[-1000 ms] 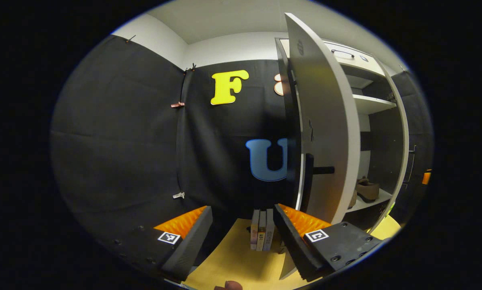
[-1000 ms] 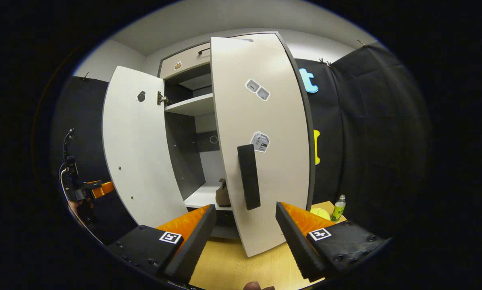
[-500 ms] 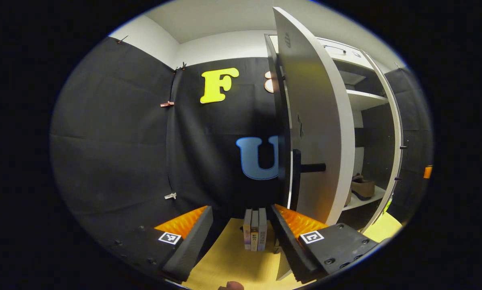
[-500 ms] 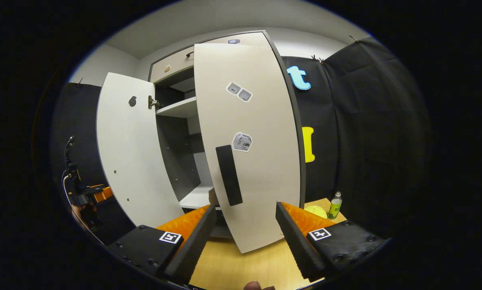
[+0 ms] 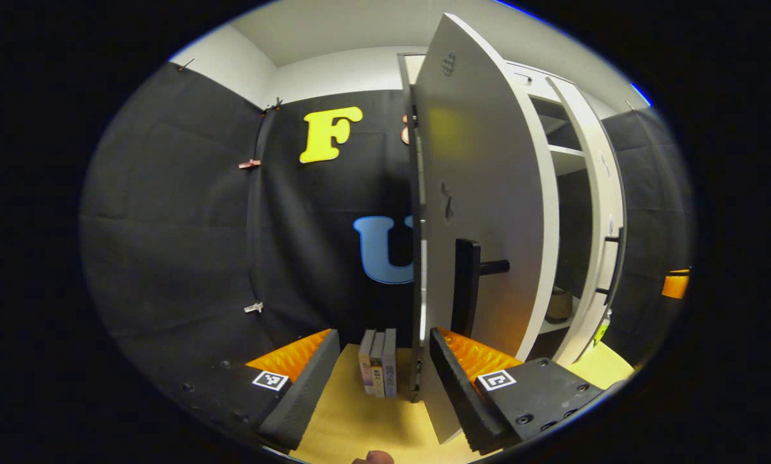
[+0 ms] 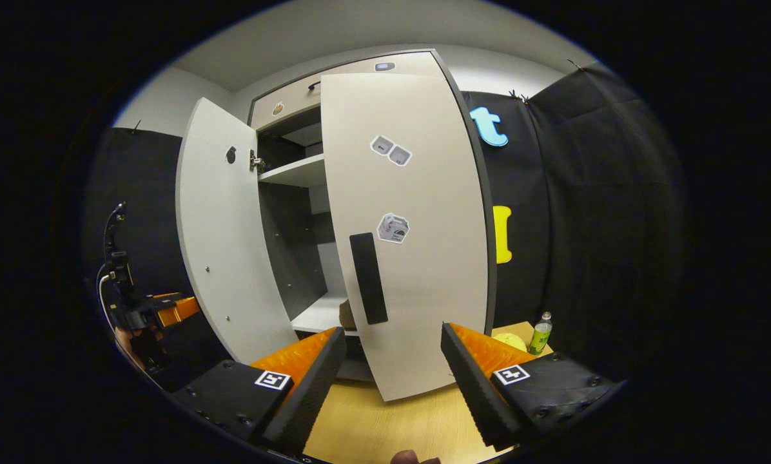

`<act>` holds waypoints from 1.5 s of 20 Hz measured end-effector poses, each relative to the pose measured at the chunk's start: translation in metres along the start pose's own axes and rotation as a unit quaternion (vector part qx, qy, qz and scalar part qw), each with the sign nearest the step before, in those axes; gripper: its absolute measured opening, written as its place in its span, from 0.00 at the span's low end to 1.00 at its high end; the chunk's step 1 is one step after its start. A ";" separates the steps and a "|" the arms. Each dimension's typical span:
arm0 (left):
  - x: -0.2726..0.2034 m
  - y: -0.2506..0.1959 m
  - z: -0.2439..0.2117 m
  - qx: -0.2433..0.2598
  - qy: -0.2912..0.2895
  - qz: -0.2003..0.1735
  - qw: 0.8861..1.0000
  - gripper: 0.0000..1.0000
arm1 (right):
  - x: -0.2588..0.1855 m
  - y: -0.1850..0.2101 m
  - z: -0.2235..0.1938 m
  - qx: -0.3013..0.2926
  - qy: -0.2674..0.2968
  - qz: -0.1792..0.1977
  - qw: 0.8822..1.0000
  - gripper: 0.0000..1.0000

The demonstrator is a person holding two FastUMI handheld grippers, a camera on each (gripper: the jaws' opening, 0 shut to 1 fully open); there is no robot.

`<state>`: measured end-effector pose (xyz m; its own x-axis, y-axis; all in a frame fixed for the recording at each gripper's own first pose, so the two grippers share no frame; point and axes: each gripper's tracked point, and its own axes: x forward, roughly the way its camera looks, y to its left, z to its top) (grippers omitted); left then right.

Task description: Grab one shoe with the right hand and put it into the shoe cabinet, grab the other shoe with the left hand and put it into the shoe cabinet; then close the right door with the right hand and the left door with the left hand.

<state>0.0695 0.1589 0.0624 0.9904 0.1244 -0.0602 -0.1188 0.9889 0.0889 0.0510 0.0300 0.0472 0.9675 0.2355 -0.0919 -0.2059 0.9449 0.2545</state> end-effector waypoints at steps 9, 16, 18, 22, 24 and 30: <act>0.028 -0.103 0.012 0.001 -0.014 -0.059 0.998 0.92 | 0.000 -0.017 0.007 -0.013 -0.005 -0.002 1.000 0.98; 0.018 -0.126 0.017 -0.005 -0.017 -0.071 0.997 0.93 | 0.000 -0.020 0.010 -0.012 -0.007 -0.004 1.000 0.98; 0.013 -0.123 0.014 -0.009 -0.010 -0.072 0.997 0.92 | 0.000 -0.019 0.010 -0.014 -0.009 -0.004 1.000 0.98; -0.004 -0.117 0.007 -0.017 0.003 -0.072 0.997 0.94 | 0.000 -0.016 0.007 -0.028 -0.009 -0.011 1.000 0.98; -0.012 -0.111 0.007 -0.014 0.004 -0.067 0.998 0.93 | -0.004 -0.013 0.007 -0.029 -0.010 -0.013 0.999 0.98; -0.044 -0.100 0.010 -0.010 -0.002 -0.062 0.998 0.93 | -0.014 -0.015 0.007 -0.034 -0.022 -0.045 0.998 0.98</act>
<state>0.0389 0.0539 0.0659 0.9979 0.0006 -0.0649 0.0034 0.9981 0.0619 0.0420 0.0112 0.0518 0.9878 0.1401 -0.0679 -0.1260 0.9754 0.1808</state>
